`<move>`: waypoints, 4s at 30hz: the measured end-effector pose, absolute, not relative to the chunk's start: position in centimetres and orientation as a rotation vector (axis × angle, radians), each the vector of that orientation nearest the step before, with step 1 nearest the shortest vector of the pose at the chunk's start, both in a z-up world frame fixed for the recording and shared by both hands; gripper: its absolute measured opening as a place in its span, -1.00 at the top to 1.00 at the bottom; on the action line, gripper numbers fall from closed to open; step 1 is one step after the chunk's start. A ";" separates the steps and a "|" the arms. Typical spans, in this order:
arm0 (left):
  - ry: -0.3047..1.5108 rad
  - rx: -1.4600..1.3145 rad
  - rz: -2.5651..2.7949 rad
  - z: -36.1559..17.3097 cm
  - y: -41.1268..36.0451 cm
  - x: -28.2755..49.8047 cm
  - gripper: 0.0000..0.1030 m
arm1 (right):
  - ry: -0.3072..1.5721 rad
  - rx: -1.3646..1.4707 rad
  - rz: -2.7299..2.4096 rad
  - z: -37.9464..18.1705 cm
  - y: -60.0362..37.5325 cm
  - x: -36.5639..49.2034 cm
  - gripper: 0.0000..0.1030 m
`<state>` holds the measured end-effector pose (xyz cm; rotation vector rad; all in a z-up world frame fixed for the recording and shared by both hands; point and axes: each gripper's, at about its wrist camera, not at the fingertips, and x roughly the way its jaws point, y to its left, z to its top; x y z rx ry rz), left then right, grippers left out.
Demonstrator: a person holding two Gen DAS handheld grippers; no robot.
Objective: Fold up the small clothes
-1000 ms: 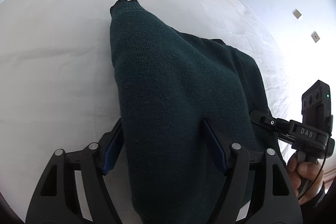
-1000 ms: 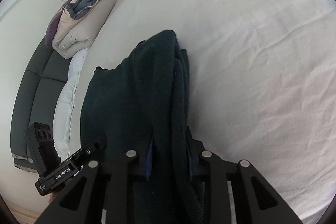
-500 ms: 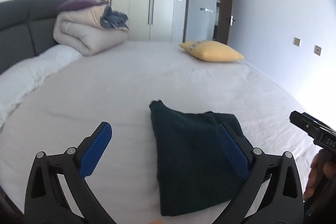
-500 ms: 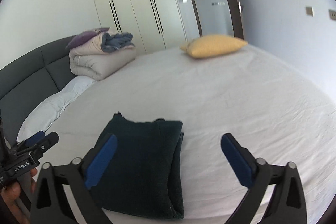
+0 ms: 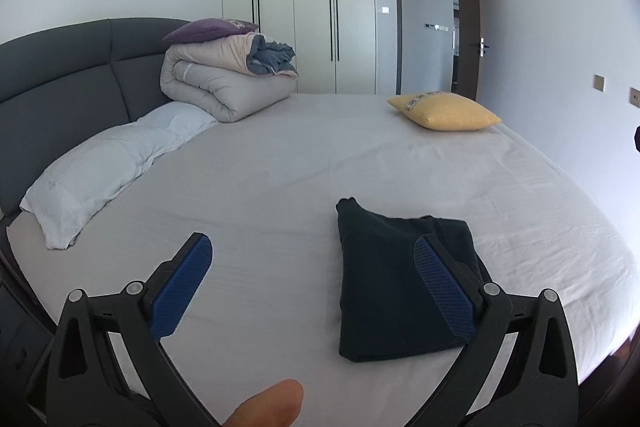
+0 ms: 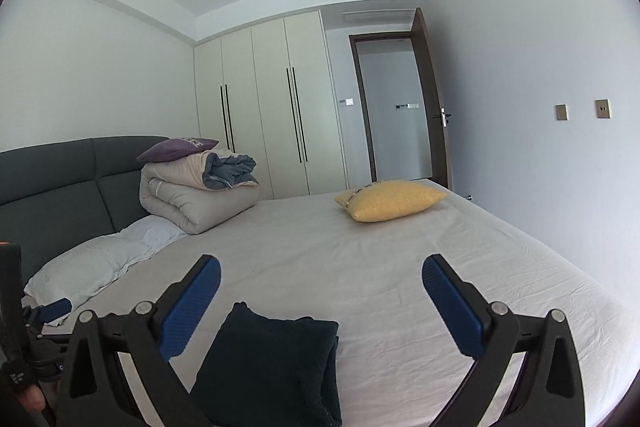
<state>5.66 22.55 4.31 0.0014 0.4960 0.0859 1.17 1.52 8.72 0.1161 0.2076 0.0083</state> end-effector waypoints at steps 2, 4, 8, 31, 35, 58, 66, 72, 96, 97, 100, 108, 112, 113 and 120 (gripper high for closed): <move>0.538 0.002 0.068 3.3 22.3 5.4 -1.00 | 0.273 0.117 0.006 7.8 1.6 1.4 -1.00; 0.576 -0.002 0.054 2.2 22.0 5.2 -1.00 | 0.349 0.120 0.000 6.1 1.5 1.8 -1.00; 0.641 -0.014 0.038 -0.3 21.8 5.7 -1.00 | 0.487 0.100 -0.028 2.2 1.7 2.6 -1.00; 0.786 -0.030 -0.008 -6.6 21.3 6.1 -1.00 | 0.715 0.083 -0.017 -4.0 4.4 1.9 -1.00; 0.791 -0.019 -0.018 -6.9 20.8 6.1 -1.00 | 0.743 0.109 -0.033 -4.5 3.7 1.9 -1.00; 0.807 -0.030 -0.011 -7.4 21.1 6.6 -1.00 | 0.761 0.091 -0.021 -4.6 4.3 1.7 -1.00; 0.807 -0.030 -0.011 -7.4 21.0 6.5 -1.00 | 0.765 0.089 -0.017 -4.7 4.7 1.7 -1.00; 0.810 -0.028 -0.013 -7.5 20.9 6.4 -1.00 | 0.765 0.090 -0.018 -4.7 4.7 1.7 -1.00; 0.814 -0.028 -0.013 -7.7 20.9 6.3 -1.00 | 0.766 0.092 -0.018 -4.8 4.7 1.7 -1.00; 0.814 -0.028 -0.013 -7.7 20.9 6.3 -1.00 | 0.766 0.092 -0.018 -4.8 4.7 1.7 -1.00; 0.814 -0.028 -0.014 -7.7 20.9 6.3 -1.00 | 0.766 0.092 -0.017 -4.8 4.7 1.7 -1.00; 0.815 -0.028 -0.013 -7.7 20.9 6.3 -1.00 | 0.768 0.093 -0.019 -4.9 4.9 1.6 -1.00; 0.816 -0.029 -0.014 -7.8 21.0 6.3 -1.00 | 0.769 0.094 -0.018 -5.1 5.0 1.5 -1.00; 0.815 -0.028 -0.013 -7.8 21.0 6.3 -1.00 | 0.769 0.094 -0.018 -5.1 5.0 1.5 -1.00; 0.814 -0.028 -0.015 -7.9 20.9 6.3 -1.00 | 0.770 0.095 -0.018 -5.0 5.0 1.5 -1.00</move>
